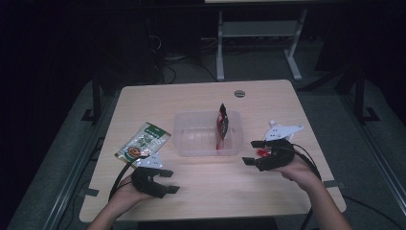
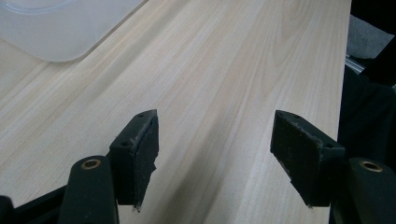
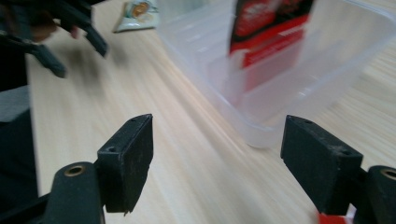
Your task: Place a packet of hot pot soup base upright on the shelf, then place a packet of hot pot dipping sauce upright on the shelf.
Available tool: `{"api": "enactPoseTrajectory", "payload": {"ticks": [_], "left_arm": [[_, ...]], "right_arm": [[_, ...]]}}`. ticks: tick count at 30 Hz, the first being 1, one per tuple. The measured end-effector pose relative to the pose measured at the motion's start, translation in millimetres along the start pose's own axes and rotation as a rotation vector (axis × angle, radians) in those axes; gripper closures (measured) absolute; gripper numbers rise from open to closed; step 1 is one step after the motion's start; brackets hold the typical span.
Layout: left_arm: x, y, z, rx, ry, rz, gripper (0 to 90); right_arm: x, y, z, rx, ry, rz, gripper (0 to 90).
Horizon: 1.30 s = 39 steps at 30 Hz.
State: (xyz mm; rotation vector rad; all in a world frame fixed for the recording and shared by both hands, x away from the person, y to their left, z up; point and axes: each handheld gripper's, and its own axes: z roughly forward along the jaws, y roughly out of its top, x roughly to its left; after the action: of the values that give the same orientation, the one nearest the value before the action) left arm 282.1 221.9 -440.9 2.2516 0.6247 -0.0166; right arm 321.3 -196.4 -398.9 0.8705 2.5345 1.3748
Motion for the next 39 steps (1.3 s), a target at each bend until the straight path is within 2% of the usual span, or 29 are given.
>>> {"api": "enactPoseTrajectory", "payload": {"ticks": [7,12,15,19,21,23,26,29,31,35,39], "left_arm": [[0.4,-0.6,0.3,0.001,-0.002,-0.003,32.0],[-0.9,-0.4,0.3,0.002,-0.001,0.003,32.0],[-0.9,-0.4,0.7,0.003,0.0,0.004,32.0],[-0.9,0.0,1.1,0.009,0.0,-0.001,32.0],[-0.4,0.2,1.0,0.019,-0.002,0.002,32.0],[-0.3,-0.1,1.6,0.016,-0.003,0.004,32.0],[-1.0,-0.6,1.7,0.019,-0.006,-0.001,32.0],[-0.9,-1.0,1.8,0.02,-0.005,0.005,32.0],[-1.4,-1.3,2.1,0.021,-0.003,0.003,32.1],[-2.9,-2.0,2.3,0.026,-0.006,0.0,32.0],[-2.3,-2.8,2.4,0.029,-0.002,0.003,32.1]], "right_arm": [[-22.1,-11.5,-4.5,0.029,-0.077,0.03,32.2],[-42.8,-19.6,-14.0,0.024,-0.147,0.097,37.9],[-54.9,-24.6,-19.7,0.021,-0.207,0.124,41.5],[-70.5,-31.3,-26.0,0.017,-0.262,0.165,47.9],[-79.2,-35.0,-27.8,0.022,-0.294,0.179,54.6],[-87.5,-38.4,-29.0,0.024,-0.329,0.202,65.0],[-96.5,-42.2,-29.3,0.029,-0.341,0.23,76.4],[-100.9,-43.9,-26.3,0.05,-0.354,0.219,87.3],[-103.3,-44.7,-22.8,0.063,-0.359,0.213,89.6],[-107.0,-46.4,-13.1,0.101,-0.352,0.202,89.8],[-110.1,-49.5,-2.4,0.169,-0.375,0.174,89.8]]}}
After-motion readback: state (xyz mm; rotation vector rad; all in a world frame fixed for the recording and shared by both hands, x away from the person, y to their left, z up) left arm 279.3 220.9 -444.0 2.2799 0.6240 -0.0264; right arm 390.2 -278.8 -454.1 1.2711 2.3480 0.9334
